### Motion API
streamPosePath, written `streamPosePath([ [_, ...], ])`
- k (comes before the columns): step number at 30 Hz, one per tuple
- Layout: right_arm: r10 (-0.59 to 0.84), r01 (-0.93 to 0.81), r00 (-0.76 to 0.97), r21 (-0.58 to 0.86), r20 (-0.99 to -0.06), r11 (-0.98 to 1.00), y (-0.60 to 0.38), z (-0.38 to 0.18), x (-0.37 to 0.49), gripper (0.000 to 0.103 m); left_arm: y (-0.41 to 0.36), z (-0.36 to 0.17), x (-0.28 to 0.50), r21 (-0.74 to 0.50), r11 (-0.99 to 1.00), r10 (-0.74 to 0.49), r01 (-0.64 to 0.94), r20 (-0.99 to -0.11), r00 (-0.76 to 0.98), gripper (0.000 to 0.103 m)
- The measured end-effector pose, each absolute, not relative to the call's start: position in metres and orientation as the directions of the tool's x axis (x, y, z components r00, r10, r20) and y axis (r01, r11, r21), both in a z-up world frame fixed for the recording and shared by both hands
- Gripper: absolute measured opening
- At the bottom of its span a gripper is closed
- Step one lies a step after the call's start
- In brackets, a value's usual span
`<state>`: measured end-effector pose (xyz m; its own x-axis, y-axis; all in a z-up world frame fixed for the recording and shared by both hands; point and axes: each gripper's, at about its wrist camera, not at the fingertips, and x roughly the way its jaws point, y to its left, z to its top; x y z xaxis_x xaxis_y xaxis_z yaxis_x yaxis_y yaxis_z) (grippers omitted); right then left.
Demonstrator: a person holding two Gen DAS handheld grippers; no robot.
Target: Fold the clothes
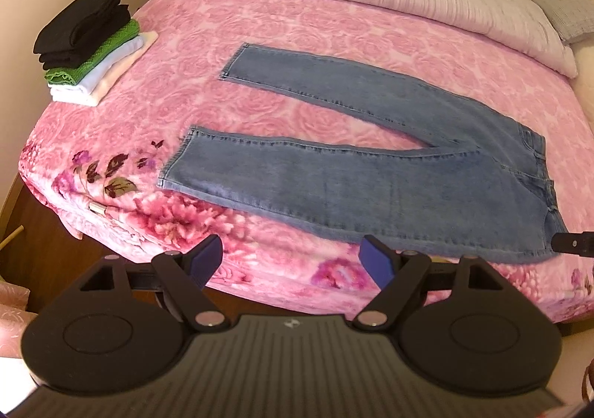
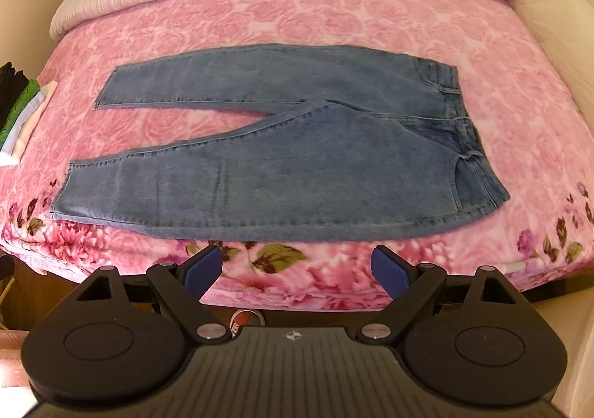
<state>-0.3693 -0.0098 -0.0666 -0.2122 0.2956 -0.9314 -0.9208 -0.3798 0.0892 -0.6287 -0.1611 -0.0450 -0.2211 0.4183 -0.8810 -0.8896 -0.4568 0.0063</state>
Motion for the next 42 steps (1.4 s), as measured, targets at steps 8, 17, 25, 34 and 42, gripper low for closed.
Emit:
streamPosePath([
  [8,0.296,-0.938,-0.178,0.070,-0.938,-0.341,0.016,-0.068,-0.395,0.090,-0.124,-0.049,-0.660,-0.005,-0.417,0.422,-0.909,-0.887,-0.189,0.078],
  [17,0.303,-0.974,-0.119,0.052,-0.945,-0.221,0.042,-0.078,-0.406,0.090,-0.065,-0.067,-0.686,-0.015,-0.295,0.429,-0.955,-0.895,-0.119,0.079],
  [25,0.277,-0.994,-0.067,0.041,-0.958,-0.100,0.060,-0.102,-0.379,0.090,-0.014,-0.101,-0.667,-0.057,-0.141,0.411,-0.988,-0.912,-0.006,0.078],
  [34,0.268,-0.998,-0.055,0.043,-0.962,-0.049,0.111,-0.129,-0.337,0.090,0.049,-0.129,-0.621,-0.103,-0.076,0.398,-0.992,-0.915,0.065,0.078],
  [42,0.298,-0.971,-0.152,0.087,-0.942,-0.221,0.206,-0.152,-0.325,0.089,0.125,-0.154,-0.591,-0.100,-0.099,0.414,-0.990,-0.909,0.050,0.076],
])
